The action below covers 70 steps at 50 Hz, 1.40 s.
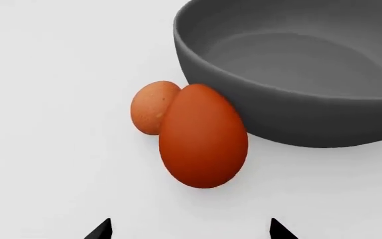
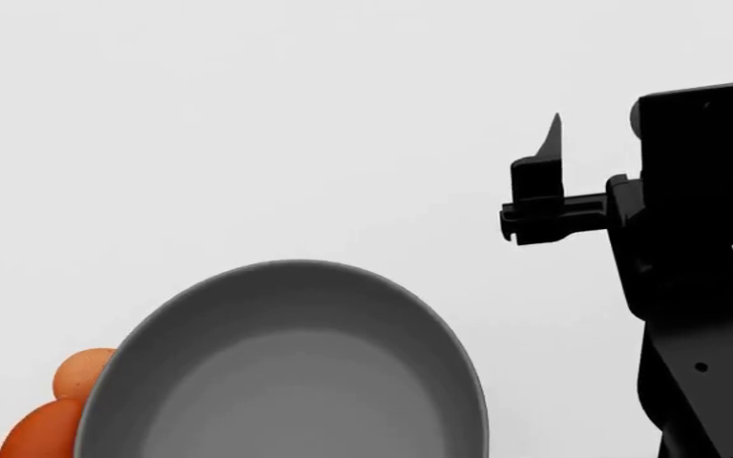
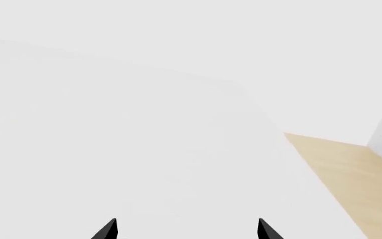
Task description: Place the eggs and milk next to the bowl.
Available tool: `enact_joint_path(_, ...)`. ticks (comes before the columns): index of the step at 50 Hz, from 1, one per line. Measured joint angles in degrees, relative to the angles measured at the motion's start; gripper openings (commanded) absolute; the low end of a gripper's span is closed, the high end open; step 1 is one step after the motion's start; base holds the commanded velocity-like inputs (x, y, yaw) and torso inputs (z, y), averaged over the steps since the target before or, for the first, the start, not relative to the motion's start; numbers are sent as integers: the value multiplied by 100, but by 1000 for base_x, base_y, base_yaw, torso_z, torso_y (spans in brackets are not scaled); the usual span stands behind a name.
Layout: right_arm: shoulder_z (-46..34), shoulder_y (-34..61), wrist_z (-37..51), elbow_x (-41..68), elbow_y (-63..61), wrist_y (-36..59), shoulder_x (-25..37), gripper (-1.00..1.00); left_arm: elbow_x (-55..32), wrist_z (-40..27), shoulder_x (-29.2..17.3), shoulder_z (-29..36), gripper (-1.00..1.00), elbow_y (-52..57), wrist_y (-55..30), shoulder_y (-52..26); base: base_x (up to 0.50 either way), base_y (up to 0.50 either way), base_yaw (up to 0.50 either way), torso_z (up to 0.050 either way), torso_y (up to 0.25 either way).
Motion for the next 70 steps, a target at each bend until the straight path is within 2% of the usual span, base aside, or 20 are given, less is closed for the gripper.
enact_joint_path(13, 16, -4, 19, 30, -39, 17, 12, 100, -121, -500, 188, -620, 100, 224, -143, 209, 0, 0, 0, 0, 0)
enact_joint_path(24, 44, -27, 50, 62, -100, 41, 32, 100, -142, -1531, 458, -602, 100, 161, -360, -392, 0, 0, 0, 0, 0)
enact_joint_path(49, 132, -47, 183, 153, -311, 270, 158, 100, 167, -3213, 885, 444, 100, -519, -954, -2426, 0, 0, 0, 0, 0)
enact_joint_path(59, 236, -32, 395, 276, -602, 716, 284, 100, 338, -3601, 1094, 823, 100, -742, -1097, -3147, 0, 0, 0, 0, 0)
enact_joint_path(70, 446, 22, 733, 527, -1010, 1378, 342, 100, 590, -3743, 1240, 1107, 100, -927, -1049, -3511, 0, 0, 0, 0, 0)
